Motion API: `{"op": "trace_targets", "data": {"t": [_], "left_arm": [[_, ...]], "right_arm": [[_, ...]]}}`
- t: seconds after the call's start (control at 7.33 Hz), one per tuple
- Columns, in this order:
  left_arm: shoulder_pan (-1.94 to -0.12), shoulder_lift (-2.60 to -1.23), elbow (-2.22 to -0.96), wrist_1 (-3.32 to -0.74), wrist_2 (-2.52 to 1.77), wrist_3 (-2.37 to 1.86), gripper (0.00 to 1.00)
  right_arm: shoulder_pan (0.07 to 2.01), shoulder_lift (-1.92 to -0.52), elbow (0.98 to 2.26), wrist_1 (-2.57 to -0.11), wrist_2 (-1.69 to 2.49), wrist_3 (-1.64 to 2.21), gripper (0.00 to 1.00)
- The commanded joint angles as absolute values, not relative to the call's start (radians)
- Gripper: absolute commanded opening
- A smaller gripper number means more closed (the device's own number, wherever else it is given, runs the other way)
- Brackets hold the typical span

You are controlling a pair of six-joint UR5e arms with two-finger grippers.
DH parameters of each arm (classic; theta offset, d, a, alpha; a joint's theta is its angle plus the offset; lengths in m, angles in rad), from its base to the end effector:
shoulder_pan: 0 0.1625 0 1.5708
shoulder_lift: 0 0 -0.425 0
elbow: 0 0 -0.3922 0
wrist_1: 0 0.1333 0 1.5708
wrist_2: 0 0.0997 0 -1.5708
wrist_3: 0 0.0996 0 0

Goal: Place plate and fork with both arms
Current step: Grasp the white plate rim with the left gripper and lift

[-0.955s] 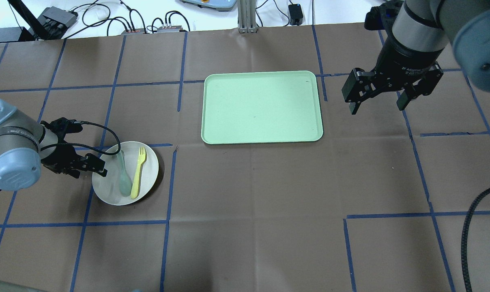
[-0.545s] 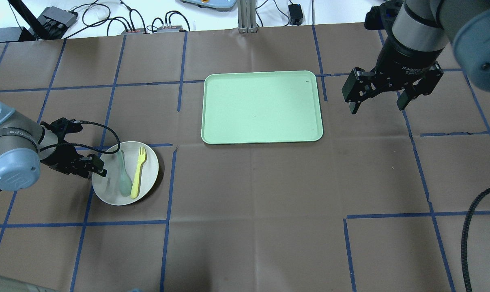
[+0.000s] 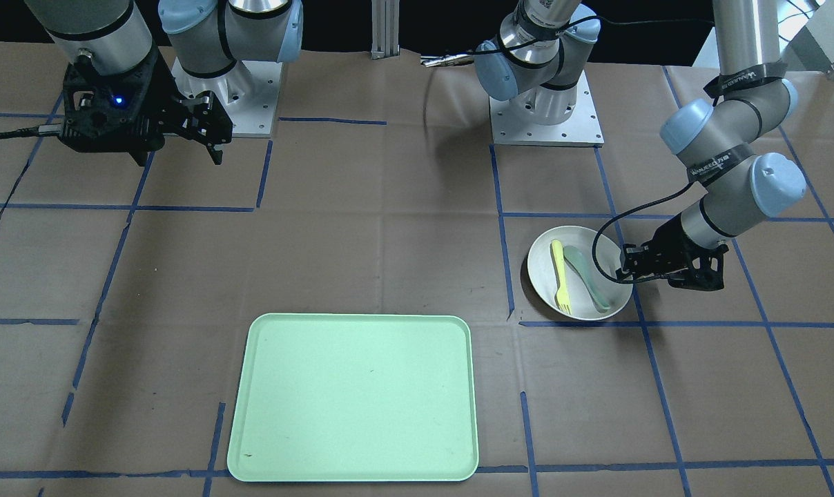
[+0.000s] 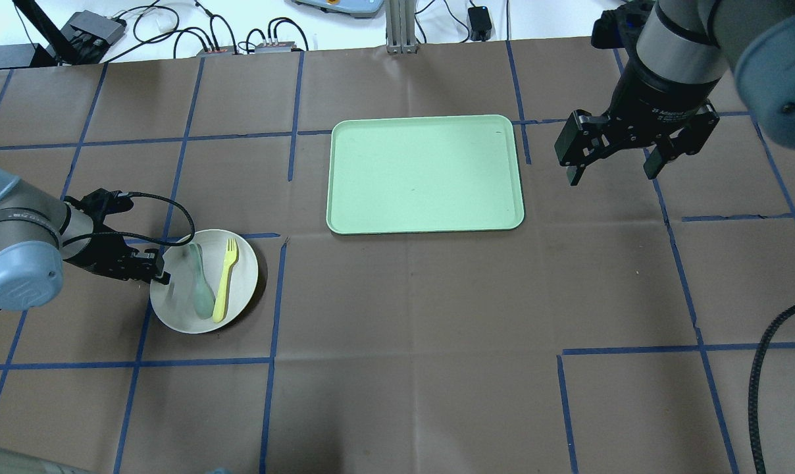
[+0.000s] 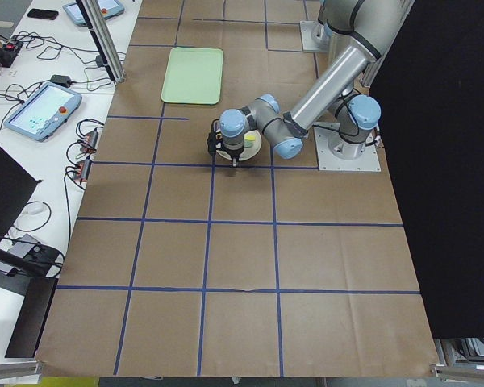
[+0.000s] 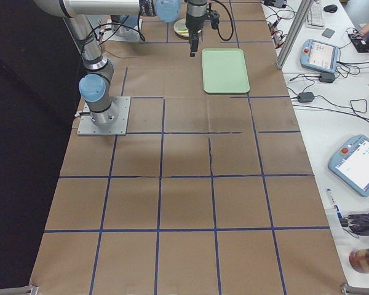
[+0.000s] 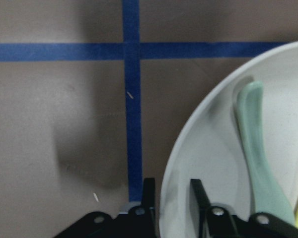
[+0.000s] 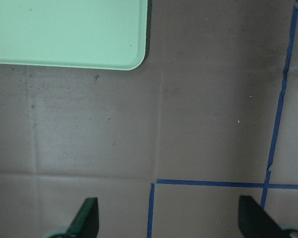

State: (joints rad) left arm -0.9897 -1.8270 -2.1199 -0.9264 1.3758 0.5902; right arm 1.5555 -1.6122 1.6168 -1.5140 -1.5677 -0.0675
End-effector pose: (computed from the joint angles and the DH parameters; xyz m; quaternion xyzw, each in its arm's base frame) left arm 0.1262 -0.4701 0.1784 0.0033 -0.9921 -0.0130 0.1251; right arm 0.1264 -0.4700 0.4798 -0.0260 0.9992 0.0306 0.0028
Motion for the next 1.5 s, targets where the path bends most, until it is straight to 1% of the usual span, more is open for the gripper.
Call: {"op": "trace_targets", "data": {"t": [0.0,0.27,0.55,0.68,0.82,0.95,1.09,1.23,1.36], "left_arm": [[-0.954,-1.825,-2.118,-0.93,1.318,0.591,0.07],[-0.959,-1.799,-2.117,-0.934,1.316,0.591,0.03],[-0.977,-1.786,-2.112,-0.936,1.281,0.53,0.03],[-1.003,-1.773,-2.111,-0.936,1.254,0.464,0.03],[-1.096,-1.766,-2.103,-0.933,1.255,0.398,0.03],[-1.199,-1.779,-2.065,-0.924,1.255,0.279,0.03],[-1.309,-1.798,-1.986,-0.928,1.261,0.167,0.03],[-1.398,-1.851,-1.904,-0.933,1.258,0.084,0.03],[-1.467,-1.94,-1.808,-0.931,1.25,0.036,0.03]], "right_arm": [[1.555,-1.612,1.617,-1.514,-1.568,-0.067,1.0],[1.555,-1.612,1.617,-1.514,-1.568,-0.067,1.0],[1.555,-1.612,1.618,-1.514,-1.568,-0.067,1.0],[1.555,-1.612,1.618,-1.514,-1.568,-0.067,1.0],[1.555,-1.612,1.62,-1.514,-1.568,-0.067,1.0],[1.555,-1.612,1.62,-1.514,-1.568,-0.067,1.0],[1.555,-1.612,1.62,-1.514,-1.568,-0.067,1.0],[1.555,-1.612,1.618,-1.514,-1.568,-0.067,1.0],[1.555,-1.612,1.62,-1.514,-1.568,-0.067,1.0]]}}
